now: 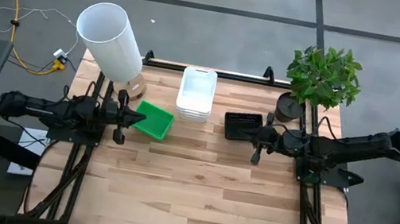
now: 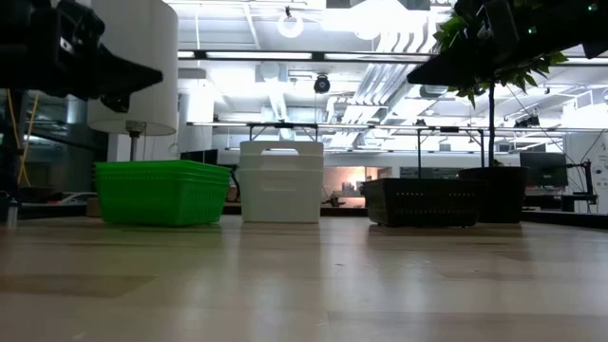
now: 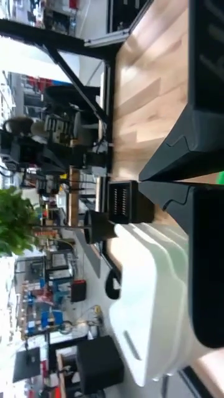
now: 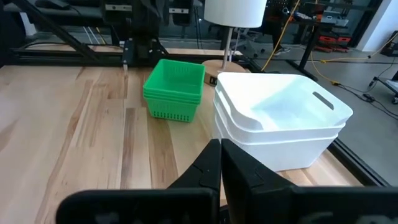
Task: Stack baskets by color
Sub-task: Return to Home Position
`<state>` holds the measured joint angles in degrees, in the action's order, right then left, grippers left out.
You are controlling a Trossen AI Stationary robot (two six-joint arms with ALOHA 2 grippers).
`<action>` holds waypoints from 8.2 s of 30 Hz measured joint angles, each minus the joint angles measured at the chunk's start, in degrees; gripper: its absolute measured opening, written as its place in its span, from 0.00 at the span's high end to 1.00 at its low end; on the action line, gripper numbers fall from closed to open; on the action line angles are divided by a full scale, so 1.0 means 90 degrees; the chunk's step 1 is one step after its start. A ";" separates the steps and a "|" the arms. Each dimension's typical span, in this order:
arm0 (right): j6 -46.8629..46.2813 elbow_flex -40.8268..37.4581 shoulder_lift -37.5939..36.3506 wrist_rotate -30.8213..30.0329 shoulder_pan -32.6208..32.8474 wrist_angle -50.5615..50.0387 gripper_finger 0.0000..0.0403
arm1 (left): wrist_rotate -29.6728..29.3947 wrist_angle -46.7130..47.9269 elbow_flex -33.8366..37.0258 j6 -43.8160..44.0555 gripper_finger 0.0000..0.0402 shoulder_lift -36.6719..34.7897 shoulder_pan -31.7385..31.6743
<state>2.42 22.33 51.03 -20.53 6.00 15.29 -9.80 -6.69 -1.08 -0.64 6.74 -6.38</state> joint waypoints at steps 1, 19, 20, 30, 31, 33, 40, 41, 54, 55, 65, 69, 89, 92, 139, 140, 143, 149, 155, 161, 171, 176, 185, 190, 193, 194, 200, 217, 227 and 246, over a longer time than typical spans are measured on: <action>0.0000 0.0000 0.0000 0.0003 0.0000 -0.0016 1.00 | -0.0021 0.0083 0.0058 0.0052 1.00 -0.0088 -0.0011; -0.0501 0.0000 -0.0742 0.0152 -0.0079 -0.0727 1.00 | 0.0133 0.0540 0.0048 0.0333 1.00 -0.0335 0.0132; -0.0582 0.0000 -0.0969 0.0141 -0.0116 -0.0953 1.00 | 0.0138 0.0540 0.0048 0.0335 1.00 -0.0334 0.0132; -0.0880 -0.0568 -0.3459 0.0219 -0.0175 -0.1931 1.00 | 0.0181 0.0543 0.0045 0.0335 1.00 -0.0332 0.0132; -0.0845 -0.0759 -0.3692 0.0218 -0.0161 -0.1771 1.00 | 0.0181 0.0544 0.0045 0.0335 1.00 -0.0332 0.0132; -0.0758 -0.1140 -0.4108 0.0228 -0.0155 -0.1493 1.00 | 0.0181 0.0545 0.0045 0.0335 1.00 -0.0332 0.0132; -0.0776 -0.2134 -0.5428 0.0385 -0.0155 -0.1440 1.00 | 0.0184 0.0545 0.0045 0.0335 1.00 -0.0332 0.0132; -0.0770 -0.2248 -0.5586 0.0398 -0.0155 -0.1437 1.00 | 0.0184 0.0545 0.0045 0.0335 1.00 -0.0332 0.0132; -0.0287 -0.2416 -0.5418 0.0643 0.0005 -0.1345 1.00 | 0.0181 0.0546 0.0036 0.0335 1.00 -0.0320 0.0132; -0.0325 -0.2416 -0.5418 0.0685 0.0005 -0.1346 1.00 | 0.0180 0.0546 0.0036 0.0335 1.00 -0.0320 0.0132; -0.0838 -0.2419 -0.5421 0.0736 0.0005 -0.1345 1.00 | 0.0184 0.0545 0.0036 0.0335 1.00 -0.0320 0.0132; -0.0886 -0.2419 -0.5421 0.0736 0.0005 -0.1345 1.00 | 0.0186 0.0552 0.0036 0.0334 1.00 -0.0320 0.0132; -0.0886 -0.2424 -0.5668 0.0712 0.0004 -0.1338 1.00 | 0.0252 0.0558 0.0043 0.0333 1.00 -0.0728 0.0130; -0.0886 -0.2424 -0.5668 0.0712 0.0004 -0.1339 1.00 | 0.0252 0.0558 0.0043 0.0333 1.00 -0.0728 0.0130; -0.0886 -0.2429 -0.5632 0.0711 0.0005 -0.1341 1.00 | 0.0235 0.0555 0.0043 0.0333 1.00 -0.0711 0.0130; -0.0886 -0.2429 -0.5632 0.0712 0.0005 -0.1341 1.00 | 0.0235 0.0555 0.0043 0.0335 1.00 -0.0711 0.0130; -0.0886 -0.2429 -0.5632 0.0712 0.0005 -0.1341 1.00 | 0.0235 0.0555 0.0043 0.0333 1.00 -0.0711 0.0130; -0.0884 -0.2429 -0.5630 0.0712 0.0004 -0.1341 1.00 | 0.0235 0.0556 0.0043 0.0333 1.00 -0.0711 0.0130; -0.0886 -0.2429 -0.5629 0.0712 0.0004 -0.1341 1.00 | 0.0237 0.0556 0.0043 0.0333 1.00 -0.0711 0.0130; -0.0884 -0.2429 -0.5629 0.0712 0.0003 -0.1341 1.00 | 0.0237 0.0557 0.0043 0.0333 1.00 -0.0711 0.0131; -0.0885 -0.2429 -0.5629 0.0712 0.0005 -0.1341 1.00 | 0.0237 0.0555 0.0043 0.0333 1.00 -0.0709 0.0130; -0.0886 -0.2429 -0.5629 0.0712 0.0003 -0.1341 1.00 | 0.0237 0.0555 0.0043 0.0334 1.00 -0.0709 0.0131; -0.0884 -0.2429 -0.5629 0.0709 0.0002 -0.1341 1.00 | 0.0237 0.0557 0.0043 0.0333 1.00 -0.0709 0.0131; -0.0884 -0.2429 -0.5629 0.0710 0.0004 -0.1341 1.00 | 0.0237 0.0555 0.0043 0.0333 1.00 -0.0709 0.0132; -0.0884 -0.2429 -0.5629 0.0712 0.0005 -0.1341 1.00 | 0.0237 0.0555 0.0043 0.0333 1.00 -0.0709 0.0130; -0.0886 -0.2429 -0.5629 0.0711 0.0005 -0.1341 1.00 | 0.0237 0.0555 0.0043 0.0333 1.00 -0.0709 0.0130; -0.0884 -0.2429 -0.5629 0.0711 0.0004 -0.1341 1.00 | 0.0239 0.0555 0.0043 0.0335 1.00 -0.0709 0.0130; -0.0886 -0.2429 -0.5629 0.0709 0.0002 -0.1341 1.00 | 0.0240 0.0556 0.0043 0.0334 1.00 -0.0709 0.0130; -0.0884 -0.2429 -0.5629 0.0710 0.0003 -0.1341 1.00 | 0.0239 0.0555 0.0043 0.0333 1.00 -0.0709 0.0130; -0.0884 -0.2429 -0.5629 0.0710 0.0005 -0.1341 1.00 | 0.0239 0.0557 0.0043 0.0334 1.00 -0.0709 0.0132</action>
<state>-5.54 0.47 0.36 -14.14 6.04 3.22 -7.64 -1.68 -0.69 2.37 0.36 -5.20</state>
